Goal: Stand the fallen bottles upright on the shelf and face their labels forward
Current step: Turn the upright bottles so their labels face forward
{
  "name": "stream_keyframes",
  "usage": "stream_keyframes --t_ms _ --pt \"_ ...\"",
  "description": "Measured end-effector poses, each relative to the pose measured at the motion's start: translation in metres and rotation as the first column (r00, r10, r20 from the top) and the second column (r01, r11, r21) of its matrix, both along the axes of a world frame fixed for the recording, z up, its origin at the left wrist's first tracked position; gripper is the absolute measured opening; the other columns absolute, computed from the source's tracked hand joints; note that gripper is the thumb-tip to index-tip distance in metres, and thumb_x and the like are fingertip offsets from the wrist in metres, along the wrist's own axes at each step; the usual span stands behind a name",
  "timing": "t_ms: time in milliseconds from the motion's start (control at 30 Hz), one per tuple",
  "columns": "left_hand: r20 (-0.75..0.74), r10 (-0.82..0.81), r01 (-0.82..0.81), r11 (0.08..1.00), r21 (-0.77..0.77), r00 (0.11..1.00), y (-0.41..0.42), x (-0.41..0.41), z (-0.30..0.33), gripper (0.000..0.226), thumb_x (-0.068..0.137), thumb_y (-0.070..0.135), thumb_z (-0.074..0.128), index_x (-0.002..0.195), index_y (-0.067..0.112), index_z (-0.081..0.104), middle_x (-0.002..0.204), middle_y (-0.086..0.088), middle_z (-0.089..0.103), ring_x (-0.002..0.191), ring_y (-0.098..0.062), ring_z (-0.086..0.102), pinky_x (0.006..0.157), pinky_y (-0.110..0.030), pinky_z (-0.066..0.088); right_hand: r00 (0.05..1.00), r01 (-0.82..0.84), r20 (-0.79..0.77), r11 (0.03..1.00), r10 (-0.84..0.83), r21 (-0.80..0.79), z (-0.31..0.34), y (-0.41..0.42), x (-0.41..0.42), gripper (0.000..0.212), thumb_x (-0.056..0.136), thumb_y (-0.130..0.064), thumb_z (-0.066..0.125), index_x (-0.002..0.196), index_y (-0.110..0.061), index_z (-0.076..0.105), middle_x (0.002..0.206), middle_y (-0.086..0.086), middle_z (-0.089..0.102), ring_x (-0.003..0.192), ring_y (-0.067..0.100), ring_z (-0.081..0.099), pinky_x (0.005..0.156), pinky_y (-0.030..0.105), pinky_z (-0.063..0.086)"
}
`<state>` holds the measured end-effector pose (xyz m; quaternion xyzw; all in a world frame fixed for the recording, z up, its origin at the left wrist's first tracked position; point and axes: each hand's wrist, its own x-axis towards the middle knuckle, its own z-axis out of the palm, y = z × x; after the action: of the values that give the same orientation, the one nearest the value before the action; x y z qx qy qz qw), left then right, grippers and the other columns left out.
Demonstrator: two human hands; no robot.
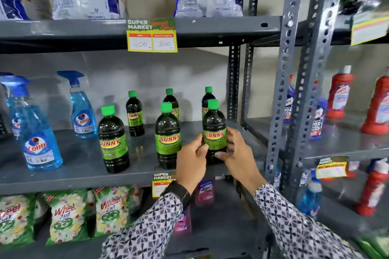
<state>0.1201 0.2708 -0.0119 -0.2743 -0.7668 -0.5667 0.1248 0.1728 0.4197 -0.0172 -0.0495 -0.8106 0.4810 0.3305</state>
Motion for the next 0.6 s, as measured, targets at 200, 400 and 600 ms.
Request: stream_keyframes --t_ms 200,400,600 --pt "0.109 -0.075 0.069 0.996 0.056 0.991 0.006 -0.006 0.002 0.061 0.093 0.018 0.071 0.150 0.021 0.050 0.127 0.005 0.071 0.111 0.002 0.066 0.103 -0.028 0.053 0.997 -0.072 0.040 0.997 0.072 0.011 0.002 0.023 0.002 0.078 0.086 0.007 0.080 0.149 -0.023 0.046 0.123 -0.024 0.062 0.118 0.002 0.065 0.101 0.020 0.053" --pt "0.171 -0.233 0.230 0.972 0.038 0.957 0.008 -0.011 0.004 0.067 0.095 0.008 0.067 0.156 0.018 0.041 0.140 0.004 0.065 0.122 0.009 0.061 0.112 -0.026 0.047 0.996 -0.086 0.036 0.995 0.085 0.043 0.002 0.030 -0.001 0.077 0.087 0.008 0.078 0.145 -0.031 0.046 0.122 -0.025 0.062 0.120 0.012 0.069 0.102 0.025 0.055" --pt "0.163 -0.222 0.219 0.975 0.041 0.961 0.008 -0.013 -0.001 0.069 0.094 0.009 0.069 0.156 0.018 0.041 0.145 0.002 0.063 0.132 -0.004 0.059 0.117 -0.035 0.045 0.997 -0.070 0.016 0.996 0.069 0.055 -0.006 0.032 -0.002 0.080 0.089 0.012 0.074 0.153 -0.025 0.045 0.126 -0.015 0.064 0.125 0.015 0.067 0.107 0.034 0.055"
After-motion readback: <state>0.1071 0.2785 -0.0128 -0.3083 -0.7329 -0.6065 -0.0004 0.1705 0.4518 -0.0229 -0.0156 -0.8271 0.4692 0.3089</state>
